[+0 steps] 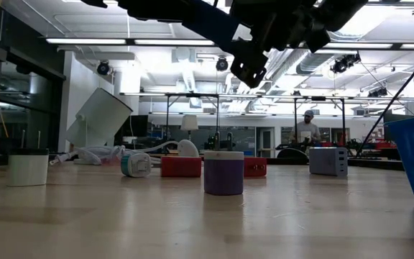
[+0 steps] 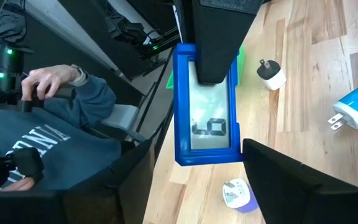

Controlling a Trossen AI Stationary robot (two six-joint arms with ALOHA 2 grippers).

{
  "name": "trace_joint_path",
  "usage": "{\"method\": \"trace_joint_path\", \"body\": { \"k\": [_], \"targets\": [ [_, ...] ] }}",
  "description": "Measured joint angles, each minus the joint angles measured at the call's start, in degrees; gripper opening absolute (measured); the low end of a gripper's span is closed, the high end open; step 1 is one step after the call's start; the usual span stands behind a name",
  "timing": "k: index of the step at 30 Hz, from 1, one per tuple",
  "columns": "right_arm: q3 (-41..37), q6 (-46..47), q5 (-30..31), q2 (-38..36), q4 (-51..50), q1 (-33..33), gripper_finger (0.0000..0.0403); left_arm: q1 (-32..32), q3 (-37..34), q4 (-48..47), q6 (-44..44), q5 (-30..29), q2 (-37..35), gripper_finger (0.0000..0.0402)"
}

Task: Pick & Place Office items
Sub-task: Put the blue digital clock into the green bin

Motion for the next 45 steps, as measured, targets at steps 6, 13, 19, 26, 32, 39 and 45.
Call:
{"method": "trace_joint_path", "body": {
  "k": [6, 13, 19, 26, 32, 39, 45],
  "targets": [
    [0.0, 0.0, -0.1, 0.0, -0.1, 0.0, 0.0232, -0.1, 0.0, -0.1, -0.1, 0.0, 0.0, 0.0058],
    [0.0, 0.1, -2.7, 0.0, -2.6, -1.2, 0.0231, -0.2, 0.0, -1.3, -3.0, 0.0, -0.4, 0.0058],
    [0.0, 0.2, -5.1, 0.0, -5.1, -2.8, 0.0231, -1.7, 0.1, -3.9, -5.2, -0.2, -1.0, 0.0058],
    [0.0, 0.0, -6.4, 0.0, -6.4, -3.4, 0.0231, -4.8, 0.1, -10.0, -11.6, -2.6, -4.7, 0.0059],
    [0.0, 0.0, -6.3, 0.0, -7.7, -3.3, 0.0231, -7.4, 0.1, -17.9, -21.0, -2.9, -8.5, 0.0063],
    [0.0, 0.0, -2.4, 0.0, -8.7, -2.9, 0.0231, -12.7, 0.1, -22.7, -30.4, 3.3, -9.1, 0.0061],
    [0.0, 0.0, 6.1, 0.0, -8.7, -2.5, 0.0231, -17.9, 0.0, -23.8, -36.3, 4.5, -9.1, 0.0061]
  ]
}}
